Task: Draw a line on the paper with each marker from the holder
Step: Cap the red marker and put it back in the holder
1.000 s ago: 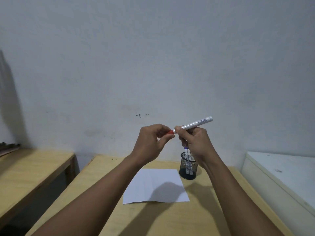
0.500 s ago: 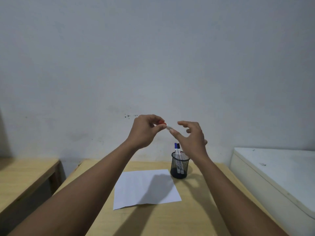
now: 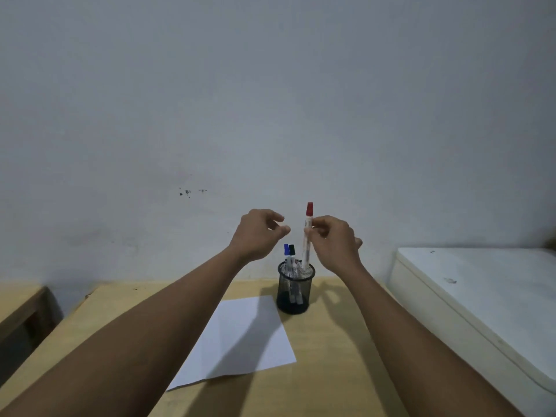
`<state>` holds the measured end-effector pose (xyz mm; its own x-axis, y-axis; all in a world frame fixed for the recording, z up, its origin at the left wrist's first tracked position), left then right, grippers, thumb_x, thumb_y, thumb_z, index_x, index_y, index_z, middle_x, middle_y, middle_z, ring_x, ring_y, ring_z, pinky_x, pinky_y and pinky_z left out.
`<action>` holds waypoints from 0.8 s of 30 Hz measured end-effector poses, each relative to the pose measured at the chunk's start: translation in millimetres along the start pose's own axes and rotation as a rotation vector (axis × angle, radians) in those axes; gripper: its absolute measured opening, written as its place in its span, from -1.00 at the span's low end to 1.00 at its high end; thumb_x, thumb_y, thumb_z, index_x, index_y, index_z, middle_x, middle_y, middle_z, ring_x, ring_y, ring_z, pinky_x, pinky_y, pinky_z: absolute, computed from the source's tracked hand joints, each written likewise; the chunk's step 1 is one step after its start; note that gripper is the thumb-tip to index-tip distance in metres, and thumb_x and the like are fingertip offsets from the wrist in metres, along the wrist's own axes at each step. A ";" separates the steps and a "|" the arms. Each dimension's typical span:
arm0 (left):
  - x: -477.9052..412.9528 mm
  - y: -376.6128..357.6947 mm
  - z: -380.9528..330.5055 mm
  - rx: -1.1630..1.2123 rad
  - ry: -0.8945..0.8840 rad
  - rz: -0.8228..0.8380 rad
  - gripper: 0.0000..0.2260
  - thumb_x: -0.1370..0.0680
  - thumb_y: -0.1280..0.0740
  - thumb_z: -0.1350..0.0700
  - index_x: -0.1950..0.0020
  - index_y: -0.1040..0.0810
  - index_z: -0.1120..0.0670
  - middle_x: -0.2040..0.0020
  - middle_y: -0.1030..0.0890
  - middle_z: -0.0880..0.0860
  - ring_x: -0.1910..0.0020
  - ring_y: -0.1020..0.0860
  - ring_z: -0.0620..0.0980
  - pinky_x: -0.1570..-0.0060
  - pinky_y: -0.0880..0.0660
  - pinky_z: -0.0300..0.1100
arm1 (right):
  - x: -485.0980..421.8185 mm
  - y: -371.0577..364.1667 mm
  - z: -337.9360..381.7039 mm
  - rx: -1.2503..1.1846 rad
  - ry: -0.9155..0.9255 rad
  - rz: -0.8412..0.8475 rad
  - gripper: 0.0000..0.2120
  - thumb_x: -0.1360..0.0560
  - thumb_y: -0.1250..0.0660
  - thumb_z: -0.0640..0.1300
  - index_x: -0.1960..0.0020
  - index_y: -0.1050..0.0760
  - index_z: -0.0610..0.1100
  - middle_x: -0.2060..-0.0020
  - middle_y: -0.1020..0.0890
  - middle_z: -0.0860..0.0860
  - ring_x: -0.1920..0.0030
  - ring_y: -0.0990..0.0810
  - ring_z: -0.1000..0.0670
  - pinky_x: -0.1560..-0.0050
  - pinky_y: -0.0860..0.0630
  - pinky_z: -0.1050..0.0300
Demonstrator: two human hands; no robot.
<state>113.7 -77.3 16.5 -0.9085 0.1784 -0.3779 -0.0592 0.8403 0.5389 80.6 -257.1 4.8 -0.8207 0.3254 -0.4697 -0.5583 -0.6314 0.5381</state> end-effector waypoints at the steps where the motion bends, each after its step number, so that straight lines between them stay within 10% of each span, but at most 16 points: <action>1: -2.8 -8.4 10.7 -0.033 0.031 0.021 -0.67 -0.52 -0.46 0.00 -0.24 -0.64 0.11 -0.04 -0.71 0.07 0.00 -0.65 0.00 -0.07 -0.53 -0.13 | -3.3 -7.4 -9.0 0.010 -0.026 0.002 -0.82 -0.59 -0.37 0.07 -0.11 -0.66 0.03 0.16 -0.65 0.18 0.06 -0.58 0.08 -0.06 -0.16 0.04; 14: -27.6 -85.5 85.8 -0.056 0.281 0.090 -0.54 -0.49 -0.48 -0.03 -0.30 -0.59 0.19 -0.18 -0.68 0.13 -0.14 -0.62 0.11 -0.20 -0.56 0.11 | -21.4 -73.0 -79.9 0.150 -0.169 0.144 -0.79 -0.56 -0.40 0.03 -0.15 -0.66 0.00 0.08 -0.70 0.13 -0.12 -0.63 0.00 -0.08 -0.16 0.02; 24: -29.2 -96.2 98.3 0.051 0.314 0.035 -0.68 -0.32 -0.34 -0.17 0.05 -0.70 -0.06 0.01 -0.73 0.04 -0.01 -0.67 0.09 -0.14 -0.58 0.10 | -21.6 -82.2 -89.1 0.190 -0.168 0.202 -0.82 -0.54 -0.42 0.07 -0.01 -0.69 -0.02 0.09 -0.63 0.12 -0.09 -0.61 -0.02 -0.06 -0.17 0.02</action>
<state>186.7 -113.0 -98.3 -0.9934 0.0473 -0.1046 -0.0122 0.8623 0.5062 155.1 -275.0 -91.6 -0.9170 0.3286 -0.2262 -0.3817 -0.5578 0.7370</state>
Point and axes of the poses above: each hand's wrist, its own x-axis away from the middle knuckle, its own y-axis out of the back of the hand, z = x × y, the point moved 5 cm from there along -x, towards the middle knuckle
